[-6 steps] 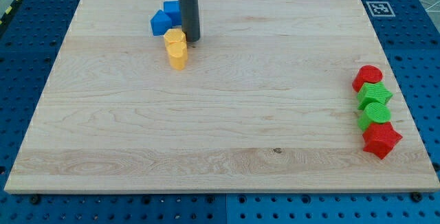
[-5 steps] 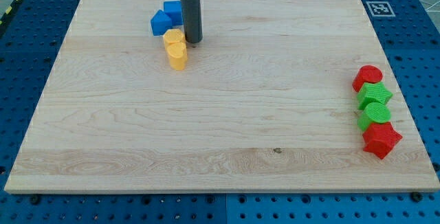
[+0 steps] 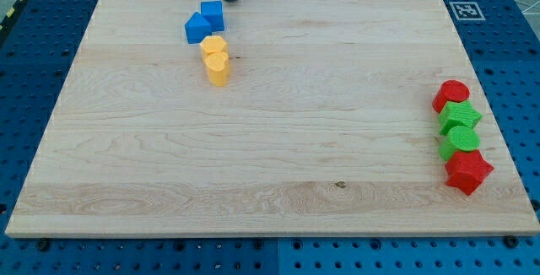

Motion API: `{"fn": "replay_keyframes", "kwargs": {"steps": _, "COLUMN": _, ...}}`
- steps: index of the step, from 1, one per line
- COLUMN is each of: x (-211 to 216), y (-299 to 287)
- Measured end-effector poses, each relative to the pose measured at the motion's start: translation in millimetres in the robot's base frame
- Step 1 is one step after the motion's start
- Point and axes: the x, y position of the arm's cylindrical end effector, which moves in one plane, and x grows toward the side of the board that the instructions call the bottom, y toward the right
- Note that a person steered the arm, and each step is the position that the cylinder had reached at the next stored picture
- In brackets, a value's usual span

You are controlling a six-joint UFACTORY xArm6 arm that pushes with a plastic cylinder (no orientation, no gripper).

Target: Move yellow hexagon right a bit

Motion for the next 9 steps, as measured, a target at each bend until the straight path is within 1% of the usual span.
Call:
{"fn": "replay_keyframes", "kwargs": {"steps": 2, "x": -1.5, "y": -96.8}}
{"fn": "replay_keyframes", "kwargs": {"steps": 3, "x": 14.4, "y": -134.5}}
{"fn": "replay_keyframes", "kwargs": {"steps": 4, "x": 50.2, "y": -141.3}}
{"fn": "replay_keyframes", "kwargs": {"steps": 6, "x": 115.8, "y": -119.5}}
{"fn": "replay_keyframes", "kwargs": {"steps": 7, "x": 135.8, "y": -102.6}}
{"fn": "replay_keyframes", "kwargs": {"steps": 9, "x": 138.0, "y": -63.5}}
